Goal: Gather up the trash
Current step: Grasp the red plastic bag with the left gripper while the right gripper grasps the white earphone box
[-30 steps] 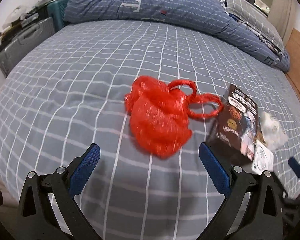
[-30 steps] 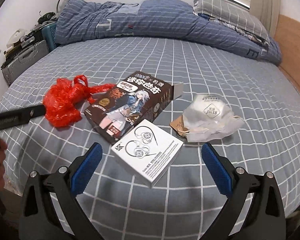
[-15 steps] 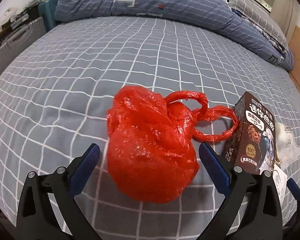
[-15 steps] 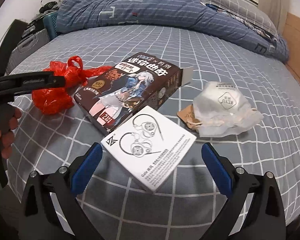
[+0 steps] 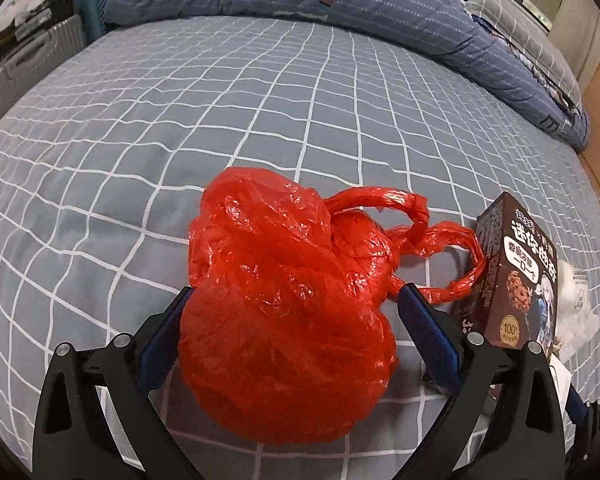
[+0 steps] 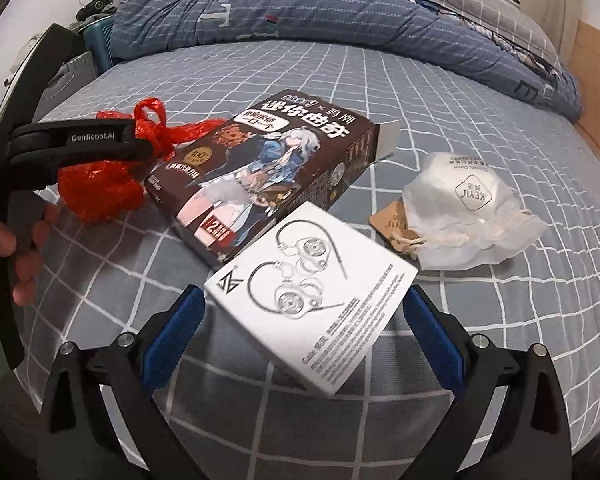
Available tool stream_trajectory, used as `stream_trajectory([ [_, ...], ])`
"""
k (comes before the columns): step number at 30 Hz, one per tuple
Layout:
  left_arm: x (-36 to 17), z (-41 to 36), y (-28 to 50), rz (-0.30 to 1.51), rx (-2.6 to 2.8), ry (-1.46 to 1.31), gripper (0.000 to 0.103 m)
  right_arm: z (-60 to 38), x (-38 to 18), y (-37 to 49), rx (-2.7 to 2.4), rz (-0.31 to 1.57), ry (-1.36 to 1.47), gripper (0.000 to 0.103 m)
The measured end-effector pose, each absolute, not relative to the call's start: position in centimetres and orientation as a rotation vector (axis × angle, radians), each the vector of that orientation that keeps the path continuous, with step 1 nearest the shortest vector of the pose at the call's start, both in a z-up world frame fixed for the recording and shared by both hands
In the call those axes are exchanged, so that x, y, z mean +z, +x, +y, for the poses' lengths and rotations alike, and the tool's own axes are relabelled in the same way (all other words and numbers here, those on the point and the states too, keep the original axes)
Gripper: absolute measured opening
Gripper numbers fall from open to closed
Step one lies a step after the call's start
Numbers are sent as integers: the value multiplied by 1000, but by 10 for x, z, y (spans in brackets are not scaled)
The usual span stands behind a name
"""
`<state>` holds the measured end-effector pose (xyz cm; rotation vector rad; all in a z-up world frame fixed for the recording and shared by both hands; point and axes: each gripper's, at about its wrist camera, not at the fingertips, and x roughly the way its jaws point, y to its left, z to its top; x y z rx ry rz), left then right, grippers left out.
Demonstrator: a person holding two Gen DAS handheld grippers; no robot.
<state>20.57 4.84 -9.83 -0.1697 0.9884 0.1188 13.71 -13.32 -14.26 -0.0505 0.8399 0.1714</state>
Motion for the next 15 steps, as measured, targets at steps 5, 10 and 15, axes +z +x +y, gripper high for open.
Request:
stream_trajectory([
  [5, -101, 47, 209, 991, 125, -158, 95, -134, -145, 142, 164, 845, -37, 95],
  [10, -107, 50, 214, 1015, 90, -182, 76, -133, -145, 143, 164, 839, -36, 95],
  [15, -104, 50, 213, 1014, 75, -179, 55, -133, -147, 144, 157, 841, -49, 94],
])
